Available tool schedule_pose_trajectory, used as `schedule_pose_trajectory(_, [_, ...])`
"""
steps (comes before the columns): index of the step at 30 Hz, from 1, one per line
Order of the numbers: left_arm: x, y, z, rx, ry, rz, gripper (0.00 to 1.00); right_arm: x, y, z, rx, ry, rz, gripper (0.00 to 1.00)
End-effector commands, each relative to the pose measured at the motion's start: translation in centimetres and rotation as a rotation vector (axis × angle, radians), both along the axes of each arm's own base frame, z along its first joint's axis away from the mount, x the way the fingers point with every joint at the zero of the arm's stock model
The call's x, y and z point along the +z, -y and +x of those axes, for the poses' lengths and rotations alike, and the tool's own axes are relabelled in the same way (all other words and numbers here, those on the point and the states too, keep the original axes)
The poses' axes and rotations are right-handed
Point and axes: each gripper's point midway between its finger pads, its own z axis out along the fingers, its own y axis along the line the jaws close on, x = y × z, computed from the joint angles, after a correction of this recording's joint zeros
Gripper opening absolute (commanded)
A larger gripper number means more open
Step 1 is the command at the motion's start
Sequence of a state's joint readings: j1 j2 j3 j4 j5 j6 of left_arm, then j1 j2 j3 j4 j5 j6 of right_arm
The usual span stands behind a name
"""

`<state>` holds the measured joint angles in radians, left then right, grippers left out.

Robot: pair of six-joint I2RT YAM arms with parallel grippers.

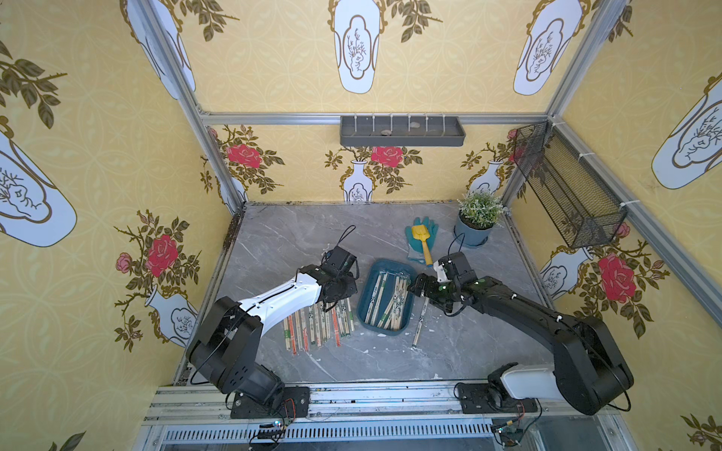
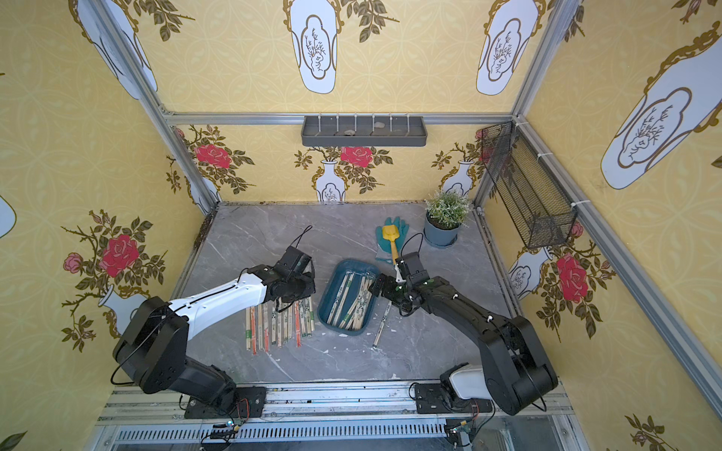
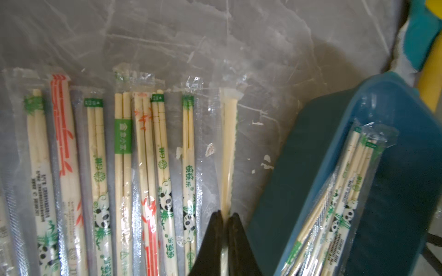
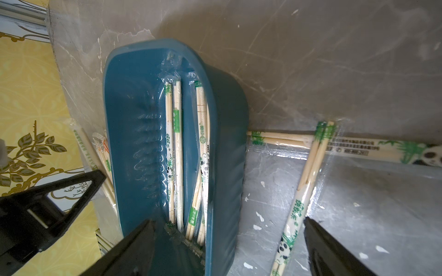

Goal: Take the paired disposable chopsticks out of the storage box
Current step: Place the paired disposable chopsticks at the center of the board.

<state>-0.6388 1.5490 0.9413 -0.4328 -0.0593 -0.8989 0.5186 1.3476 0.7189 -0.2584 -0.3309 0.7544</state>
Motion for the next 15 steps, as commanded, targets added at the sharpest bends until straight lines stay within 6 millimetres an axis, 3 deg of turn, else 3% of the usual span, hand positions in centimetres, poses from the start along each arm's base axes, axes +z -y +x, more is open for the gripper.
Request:
schedule_pose_trajectory(1, [-0.9, 0.1, 0.4, 0.012, 0.001, -0.008, 0.00, 0.5, -0.1, 0.2, 0.004, 0.021, 0.000, 0.98])
schedule_pose_trajectory(4, [-1.7, 0.3, 0.4, 0.002, -0.016, -0.004, 0.04, 0.7, 0.0, 0.2, -0.001, 0.025, 0.002, 0.98])
schedule_pose_trajectory(8, [-1.5, 0.0, 0.5, -0.004, -0.023, 0.018, 0.23, 0.6, 0.0, 0.2, 0.008, 0.023, -0.004, 0.98])
schedule_pose_trajectory(12, [0.6, -0.9, 1.1, -0.009, 0.025, 0.036, 0.36, 0.7, 0.1, 0.0, -0.001, 0.023, 0.002, 0.98])
schedule_pose_trajectory(15, [2.9, -1.1, 1.9, -0.027, 0.077, 0.051, 0.40, 0.7, 0.1, -0.1, -0.002, 0.027, 0.007, 0.97])
